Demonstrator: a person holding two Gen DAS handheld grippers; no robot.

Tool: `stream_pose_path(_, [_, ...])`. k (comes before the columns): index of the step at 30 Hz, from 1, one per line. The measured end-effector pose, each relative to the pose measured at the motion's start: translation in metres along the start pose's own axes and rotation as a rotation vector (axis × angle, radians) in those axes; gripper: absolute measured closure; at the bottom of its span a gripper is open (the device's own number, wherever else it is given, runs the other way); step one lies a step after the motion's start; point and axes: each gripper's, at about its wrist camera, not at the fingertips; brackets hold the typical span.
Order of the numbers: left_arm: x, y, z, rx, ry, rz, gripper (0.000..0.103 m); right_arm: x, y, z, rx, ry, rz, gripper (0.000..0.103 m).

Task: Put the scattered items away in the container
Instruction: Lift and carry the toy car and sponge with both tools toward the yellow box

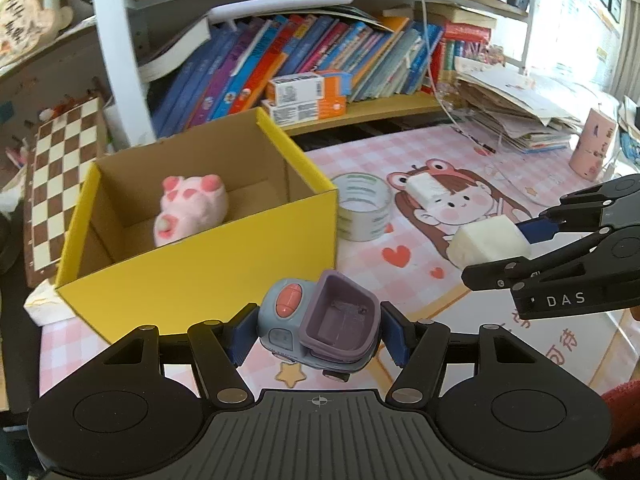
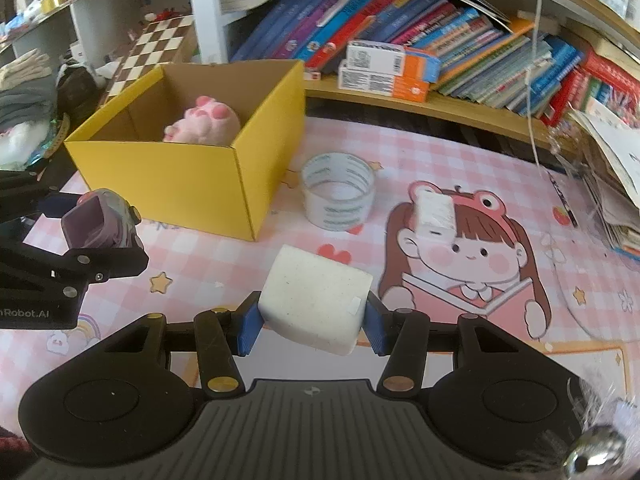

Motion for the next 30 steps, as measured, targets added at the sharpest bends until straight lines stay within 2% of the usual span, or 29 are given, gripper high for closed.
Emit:
stream_pose_path(12, [-0.003,0.017,-0.022,0.024,0.049,0.063,0.040,0.018,0.007,-0.026,0.028,0.077,0.037,0.054])
stream_pose_path(30, [0.008,0.047,-0.057,0.089,0.110,0.161,0.040,0.063,0.010,-0.066,0.124,0.185,0.110,0.054])
Point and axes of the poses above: each gripper's, at about its wrist camera, not at the fingertips, and y roughly against the way its jaws point, z to its right, x to its top, and after that the axes turned 14 degrees about -x, right-handed
